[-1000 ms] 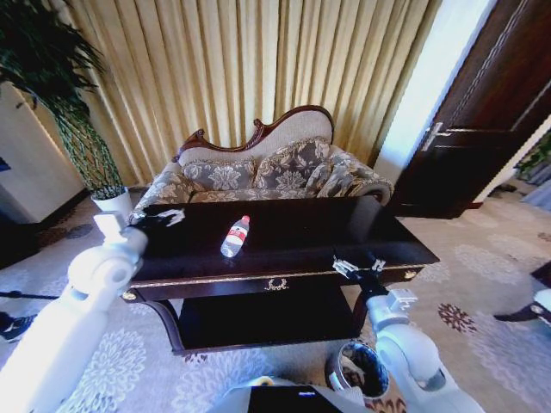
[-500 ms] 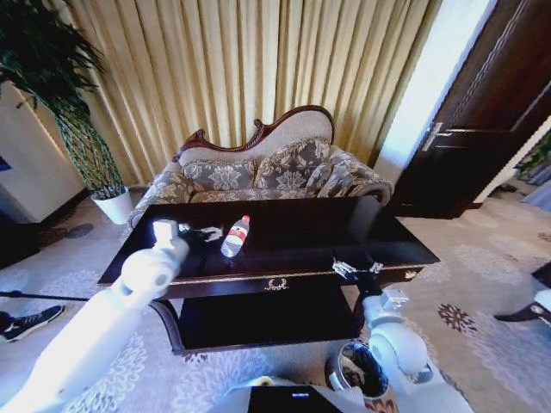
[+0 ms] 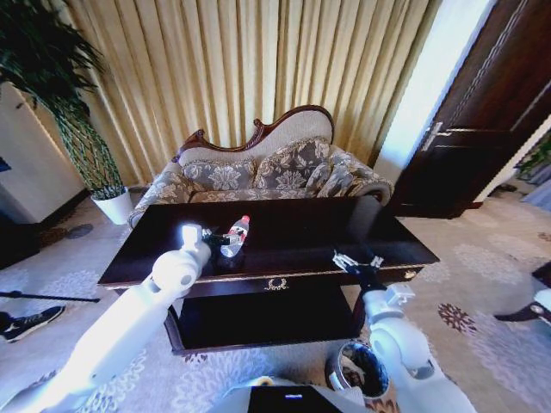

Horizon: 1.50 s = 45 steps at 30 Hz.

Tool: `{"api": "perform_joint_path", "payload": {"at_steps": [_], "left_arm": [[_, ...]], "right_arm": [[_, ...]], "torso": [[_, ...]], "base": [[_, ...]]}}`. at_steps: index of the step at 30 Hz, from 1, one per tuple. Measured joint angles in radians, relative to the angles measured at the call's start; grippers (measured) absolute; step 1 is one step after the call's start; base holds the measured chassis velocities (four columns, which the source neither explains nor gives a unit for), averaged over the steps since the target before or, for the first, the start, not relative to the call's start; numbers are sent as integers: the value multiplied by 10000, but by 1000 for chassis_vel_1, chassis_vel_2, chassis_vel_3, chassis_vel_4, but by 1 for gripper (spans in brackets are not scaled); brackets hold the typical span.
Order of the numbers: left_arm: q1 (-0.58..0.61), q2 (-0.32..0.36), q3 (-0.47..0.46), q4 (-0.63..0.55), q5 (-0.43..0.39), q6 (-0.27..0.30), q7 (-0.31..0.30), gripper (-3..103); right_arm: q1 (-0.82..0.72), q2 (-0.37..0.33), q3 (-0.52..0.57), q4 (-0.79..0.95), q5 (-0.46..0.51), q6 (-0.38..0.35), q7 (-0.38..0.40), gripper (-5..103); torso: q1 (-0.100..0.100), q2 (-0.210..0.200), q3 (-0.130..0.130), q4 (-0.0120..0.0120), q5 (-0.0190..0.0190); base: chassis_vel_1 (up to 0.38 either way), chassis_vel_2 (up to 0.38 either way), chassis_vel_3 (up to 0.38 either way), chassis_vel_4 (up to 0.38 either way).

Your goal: Move to the front of the table and place the trash on the table into the trash bin.

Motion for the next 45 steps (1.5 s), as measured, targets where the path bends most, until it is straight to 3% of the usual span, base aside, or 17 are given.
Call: {"api": "perform_joint_path", "payload": {"at_steps": [7, 19, 23, 25, 31, 33, 36, 39, 41, 42, 44, 45], "left_arm": [[-193, -114, 157, 272, -2, 41, 55, 100], [-450, -319, 414, 357, -47, 664, 215, 103], [-451, -390, 557, 340, -69, 722, 39, 90], [-450, -409, 566, 339, -96, 717, -52, 90], [-320, -423, 507, 252, -234, 706, -206, 64], [-280, -410, 448, 235, -238, 692, -208, 64], [-186, -325, 307, 192, -208, 611, -198, 51], [-91, -237, 255, 189, 207, 334, -21, 43], [59, -100, 237, 297, 1439, -422, 589, 38], [59, -100, 237, 297, 1439, -422, 589, 38], [180, 3, 235, 546, 2871, -1563, 1354, 35], [250, 29, 199, 819, 4012, -2547, 1921, 34]], "right_arm": [[843, -490, -53, -80, 557, -446, -136, 100], [914, -475, 12, -373, 583, -298, -156, 100], [884, -469, 74, -413, 574, -195, -157, 100], [877, -469, 75, -412, 572, -190, -157, 100], [863, -489, 75, -413, 557, -183, -155, 100], [863, -494, 75, -415, 551, -182, -154, 100], [825, -493, 70, -441, 511, -179, -151, 100], [769, -453, 57, -504, 433, -164, -147, 100], [713, -408, 44, -482, 415, -151, -136, 100], [713, -408, 44, -482, 415, -151, -136, 100], [699, -398, 13, -388, 427, -147, -130, 100], [697, -398, -13, -322, 453, -146, -124, 100]], "torso": [[0, 0, 0, -1, 0], [0, 0, 0, -3, 1], [0, -1, 0, -2, -2], [0, 0, 0, -3, 0], [0, 0, 0, -2, 0], [0, 0, 0, -2, 0], [0, 0, 0, -2, 0], [0, 0, 0, -2, 0], [0, 0, 0, -2, 1], [0, 0, 0, -2, 1], [0, 0, 0, -2, 0], [0, 0, 0, -1, 0]], "base": [[0, 0, 0, 0], [0, 0, 0, 0], [0, 0, 0, 0], [0, 0, 0, 0], [0, 0, 0, 0], [0, 0, 0, 0], [0, 0, 0, 0], [0, 0, 0, 0], [0, 0, 0, 0], [0, 0, 0, 0], [0, 0, 0, 0], [0, 0, 0, 0]]}}
